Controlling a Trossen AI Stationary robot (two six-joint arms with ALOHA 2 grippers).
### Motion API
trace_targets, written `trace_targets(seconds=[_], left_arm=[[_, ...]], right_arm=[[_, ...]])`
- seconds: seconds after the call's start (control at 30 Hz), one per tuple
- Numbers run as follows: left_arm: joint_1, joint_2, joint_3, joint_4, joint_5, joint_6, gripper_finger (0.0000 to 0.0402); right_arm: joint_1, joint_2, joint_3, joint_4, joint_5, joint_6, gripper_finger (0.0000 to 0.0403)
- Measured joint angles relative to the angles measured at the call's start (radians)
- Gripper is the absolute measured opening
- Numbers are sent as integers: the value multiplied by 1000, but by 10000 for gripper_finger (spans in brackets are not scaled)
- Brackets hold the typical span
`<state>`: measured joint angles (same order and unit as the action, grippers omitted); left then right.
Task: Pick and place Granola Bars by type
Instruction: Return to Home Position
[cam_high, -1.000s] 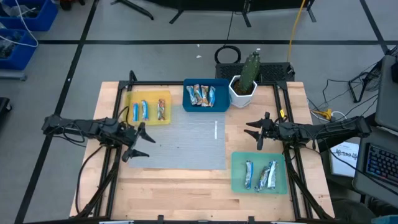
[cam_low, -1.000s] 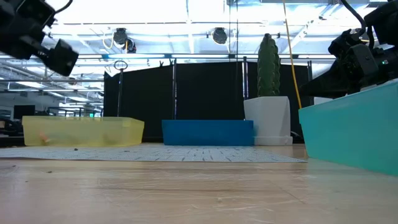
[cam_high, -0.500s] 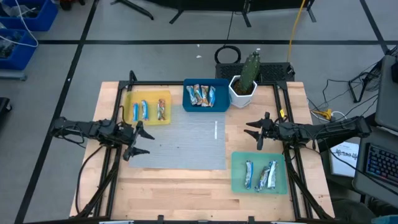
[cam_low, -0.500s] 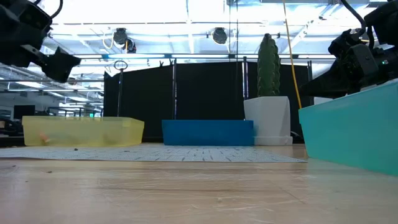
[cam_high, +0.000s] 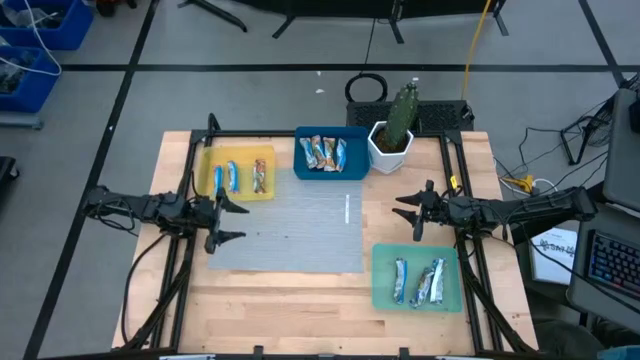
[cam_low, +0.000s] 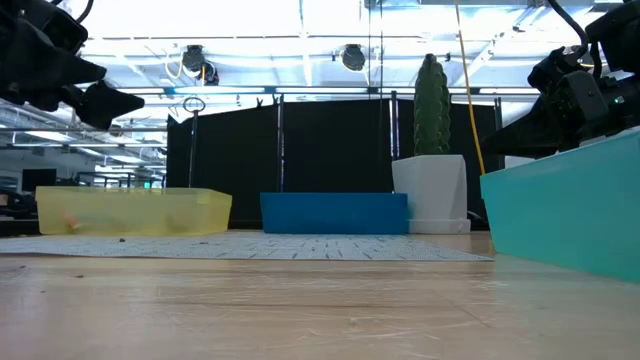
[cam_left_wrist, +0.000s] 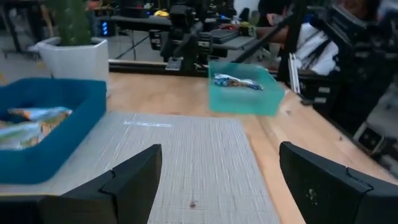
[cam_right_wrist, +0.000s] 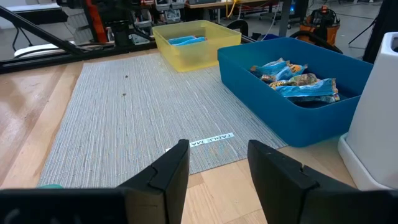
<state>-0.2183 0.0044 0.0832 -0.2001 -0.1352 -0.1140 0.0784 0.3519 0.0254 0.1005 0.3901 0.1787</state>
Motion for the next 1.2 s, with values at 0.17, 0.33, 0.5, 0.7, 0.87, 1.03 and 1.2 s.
trace_targets(seconds=[0.17, 0.33, 0.5, 0.7, 0.87, 1.03, 1.2], left_arm=[[0, 0, 1, -8, 71, 27, 319], [0, 12, 10, -59, 177, 32, 313], [0, 16, 10, -59, 166, 69, 319], [0, 16, 10, -58, 150, 108, 328], [0, 16, 10, -58, 150, 110, 321], [0, 16, 10, -47, 42, 194, 313], [1, 30, 10, -45, -312, 39, 310]], right_arm=[[0, 0, 0, 0, 0, 0, 157], [0, 0, 0, 0, 0, 0, 157], [0, 0, 0, 0, 0, 0, 157], [0, 0, 0, 0, 0, 0, 157], [0, 0, 0, 0, 0, 0, 157], [0, 0, 0, 0, 0, 0, 157], [0, 0, 0, 0, 0, 0, 157]])
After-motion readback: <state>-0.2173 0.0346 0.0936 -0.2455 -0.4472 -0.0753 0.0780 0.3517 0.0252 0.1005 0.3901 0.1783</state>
